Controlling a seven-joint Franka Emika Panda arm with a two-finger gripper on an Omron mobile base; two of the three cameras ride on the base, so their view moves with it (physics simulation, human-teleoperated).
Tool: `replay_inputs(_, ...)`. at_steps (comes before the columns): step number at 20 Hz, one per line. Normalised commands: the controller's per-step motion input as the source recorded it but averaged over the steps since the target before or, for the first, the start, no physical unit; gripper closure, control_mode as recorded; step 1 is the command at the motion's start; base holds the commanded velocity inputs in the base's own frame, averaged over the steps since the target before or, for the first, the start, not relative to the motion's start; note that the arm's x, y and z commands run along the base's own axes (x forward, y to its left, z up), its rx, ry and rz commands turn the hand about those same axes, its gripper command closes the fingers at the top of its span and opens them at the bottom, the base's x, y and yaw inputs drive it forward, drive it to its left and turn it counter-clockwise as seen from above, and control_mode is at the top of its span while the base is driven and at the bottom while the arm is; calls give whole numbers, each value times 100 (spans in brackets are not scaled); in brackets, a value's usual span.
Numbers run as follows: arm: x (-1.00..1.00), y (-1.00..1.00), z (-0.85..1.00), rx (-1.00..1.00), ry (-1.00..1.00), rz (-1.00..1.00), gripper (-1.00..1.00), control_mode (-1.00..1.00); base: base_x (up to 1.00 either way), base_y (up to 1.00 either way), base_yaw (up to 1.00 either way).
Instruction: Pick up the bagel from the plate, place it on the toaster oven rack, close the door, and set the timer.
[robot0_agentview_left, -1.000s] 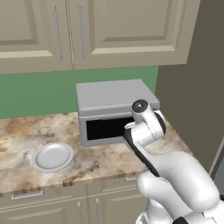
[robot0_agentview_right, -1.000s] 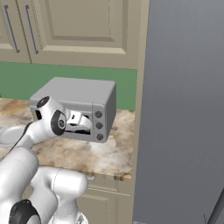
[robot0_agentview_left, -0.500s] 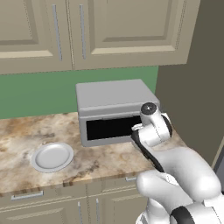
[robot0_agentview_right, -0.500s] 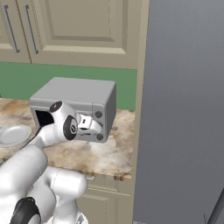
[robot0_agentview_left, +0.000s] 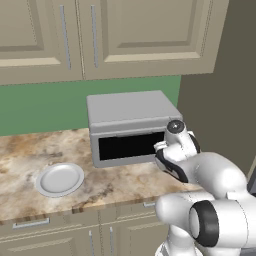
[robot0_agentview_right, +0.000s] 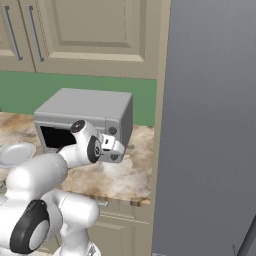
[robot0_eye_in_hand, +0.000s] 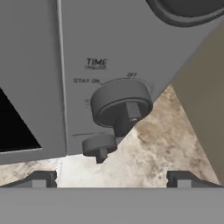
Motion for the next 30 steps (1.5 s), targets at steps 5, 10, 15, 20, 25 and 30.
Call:
replay_inputs(5, 24, 0, -8, 0, 0, 0, -100, -100, 0, 0, 0)
replay_inputs(10, 9, 0, -3, 0, 0, 0, -100, -100, 0, 0, 0)
replay_inputs(15, -7, -6, -1, 0, 0, 0, -100, -100, 0, 0, 0)
replay_inputs(20, -6, -6, -12, 0, 0, 0, -100, -100, 0, 0, 0)
replay_inputs(25, 1, 0, -14, 0, 0, 0, -100, -100, 0, 0, 0)
replay_inputs(30, 1, -2, -7, 1, 0, 2, -100, -100, 0, 0, 0)
